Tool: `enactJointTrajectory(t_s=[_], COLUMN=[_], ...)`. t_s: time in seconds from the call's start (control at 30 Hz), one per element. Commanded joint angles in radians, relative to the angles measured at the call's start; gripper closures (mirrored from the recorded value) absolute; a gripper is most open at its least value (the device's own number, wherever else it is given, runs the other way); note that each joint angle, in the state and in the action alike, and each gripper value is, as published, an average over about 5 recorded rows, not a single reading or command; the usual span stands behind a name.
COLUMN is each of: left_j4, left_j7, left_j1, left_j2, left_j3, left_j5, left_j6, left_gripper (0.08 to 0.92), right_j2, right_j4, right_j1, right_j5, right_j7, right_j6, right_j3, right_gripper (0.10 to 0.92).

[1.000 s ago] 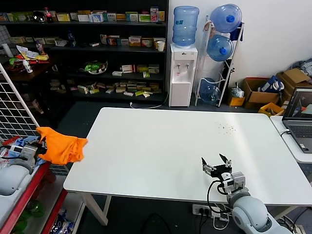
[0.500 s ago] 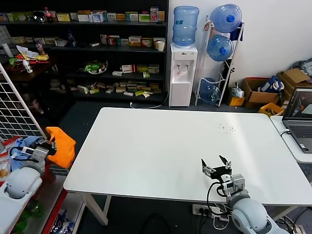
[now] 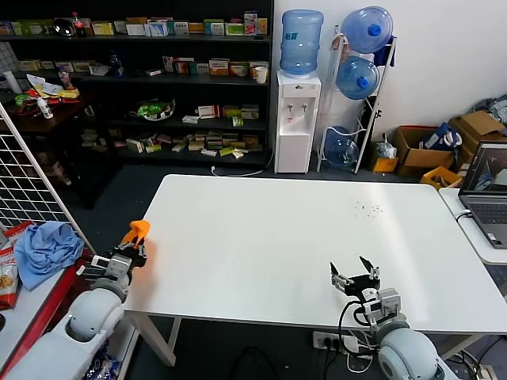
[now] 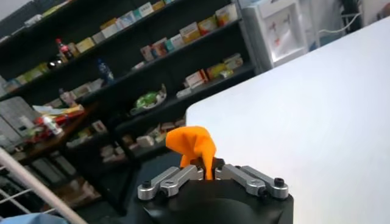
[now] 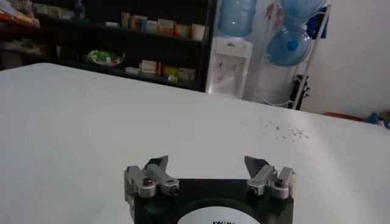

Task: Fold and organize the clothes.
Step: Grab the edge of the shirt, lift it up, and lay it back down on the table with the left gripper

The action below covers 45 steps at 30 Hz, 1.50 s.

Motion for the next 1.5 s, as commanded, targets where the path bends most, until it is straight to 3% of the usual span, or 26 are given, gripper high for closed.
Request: enactJointTrajectory(t_s=[0.03,0.63,0.97,1.33,1.5], left_j4=[-0.089,0.076,0.171,0.29,0.274], left_j7=[-0.067,-0.146,-0.173,-0.133,-0.07], left_j1=[-0.008,-0.036,-0.053,-0.098,-0.1], left_j2=[-0.137,-0.586,-0.778,-0.807,-0.804], left_j3=[0.102,0.254,0.344,0.378,0.382], left_j5=[-0.06,-0.001,0.016,0.01,0.016], left_j6=[0.019,-0.049,-0.131,-0.299,-0.433], left_gripper=[0.853,0.853,0.853,0.846,0.735], right_j2=[-0.006,-0.035,-0.054,-0.055,-0.049], right_j4=[0.005,0.01,0.013,-0.001,-0.019], right_j1=[-0.014,-0.058,-0.084,-0.085,-0.084], right_j5=[-0.006,-0.005,0.006,0.01,0.007], right_j7=[0.003,-0.008,-0.017,-0.019,-0.028], right_j6=[-0.005,0.018,0.03,0.036,0.047], right_j3=[0.004,0.072,0.121,0.139,0.144], right_gripper=[0.203,0.203,0.203,0.203,0.203])
